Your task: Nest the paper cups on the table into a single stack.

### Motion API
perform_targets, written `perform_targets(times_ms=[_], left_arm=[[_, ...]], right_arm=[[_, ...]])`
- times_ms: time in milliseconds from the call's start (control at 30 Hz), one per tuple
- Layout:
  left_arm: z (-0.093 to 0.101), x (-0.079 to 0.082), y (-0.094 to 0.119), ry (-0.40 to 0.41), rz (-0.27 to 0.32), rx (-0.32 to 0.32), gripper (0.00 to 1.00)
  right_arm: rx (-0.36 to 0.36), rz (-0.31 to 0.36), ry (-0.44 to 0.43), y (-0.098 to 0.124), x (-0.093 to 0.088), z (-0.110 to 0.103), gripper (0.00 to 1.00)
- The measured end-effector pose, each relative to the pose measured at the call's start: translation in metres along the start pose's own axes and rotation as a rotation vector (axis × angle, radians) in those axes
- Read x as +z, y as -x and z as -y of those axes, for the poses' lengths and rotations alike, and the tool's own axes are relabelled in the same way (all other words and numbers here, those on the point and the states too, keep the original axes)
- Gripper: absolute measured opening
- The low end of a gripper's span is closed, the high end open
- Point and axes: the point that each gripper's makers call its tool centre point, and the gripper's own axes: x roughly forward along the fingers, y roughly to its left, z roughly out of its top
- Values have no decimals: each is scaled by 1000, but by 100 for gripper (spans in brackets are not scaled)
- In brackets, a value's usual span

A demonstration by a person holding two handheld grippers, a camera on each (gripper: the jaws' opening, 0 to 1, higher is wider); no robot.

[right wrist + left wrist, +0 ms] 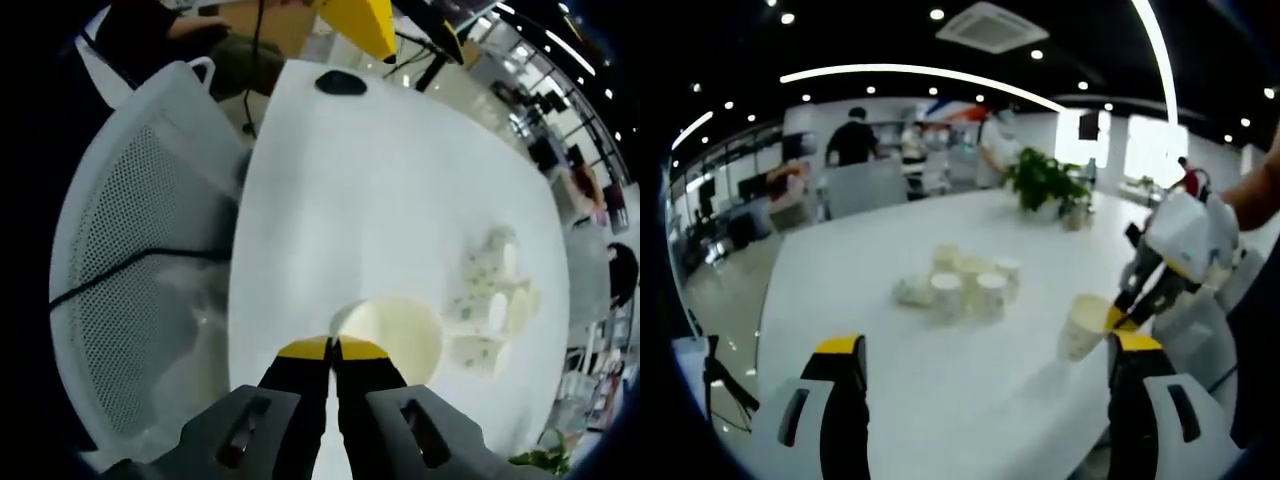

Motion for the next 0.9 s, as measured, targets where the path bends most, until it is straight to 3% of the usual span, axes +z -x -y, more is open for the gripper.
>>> perform_targets(times_ms=[900], left_arm=[[4, -6, 0, 11, -10, -3, 97]], right_arm=[[3, -13, 3, -35, -7, -16, 0]])
